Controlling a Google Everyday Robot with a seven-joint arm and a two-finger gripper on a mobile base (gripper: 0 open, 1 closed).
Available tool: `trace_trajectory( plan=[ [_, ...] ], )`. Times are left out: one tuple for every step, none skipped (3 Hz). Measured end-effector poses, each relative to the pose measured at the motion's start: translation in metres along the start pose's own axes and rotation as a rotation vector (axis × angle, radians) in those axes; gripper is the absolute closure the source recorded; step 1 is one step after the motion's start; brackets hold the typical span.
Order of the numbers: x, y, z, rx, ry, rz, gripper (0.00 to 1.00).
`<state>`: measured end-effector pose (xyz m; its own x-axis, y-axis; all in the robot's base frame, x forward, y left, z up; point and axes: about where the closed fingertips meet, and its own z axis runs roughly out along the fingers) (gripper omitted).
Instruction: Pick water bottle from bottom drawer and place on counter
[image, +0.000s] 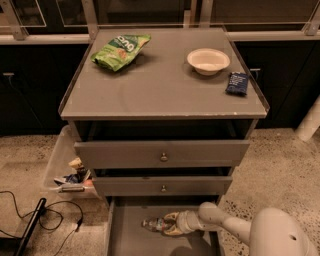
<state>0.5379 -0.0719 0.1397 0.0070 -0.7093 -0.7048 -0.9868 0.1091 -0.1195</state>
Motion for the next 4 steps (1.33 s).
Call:
trace_trajectory(
  plan=[
    [0.0,0.0,0.0,0.0,0.0,0.0,1.0],
    [-0.013,0.015,-0.016,-0.001,-0.031,-0.04,1.0],
    [-0.04,0.038,-0.059,0.013,-0.093,-0.11,1.0],
    [-0.067,0.059,-0.12,0.064,-0.111,-0.177,1.0]
  ],
)
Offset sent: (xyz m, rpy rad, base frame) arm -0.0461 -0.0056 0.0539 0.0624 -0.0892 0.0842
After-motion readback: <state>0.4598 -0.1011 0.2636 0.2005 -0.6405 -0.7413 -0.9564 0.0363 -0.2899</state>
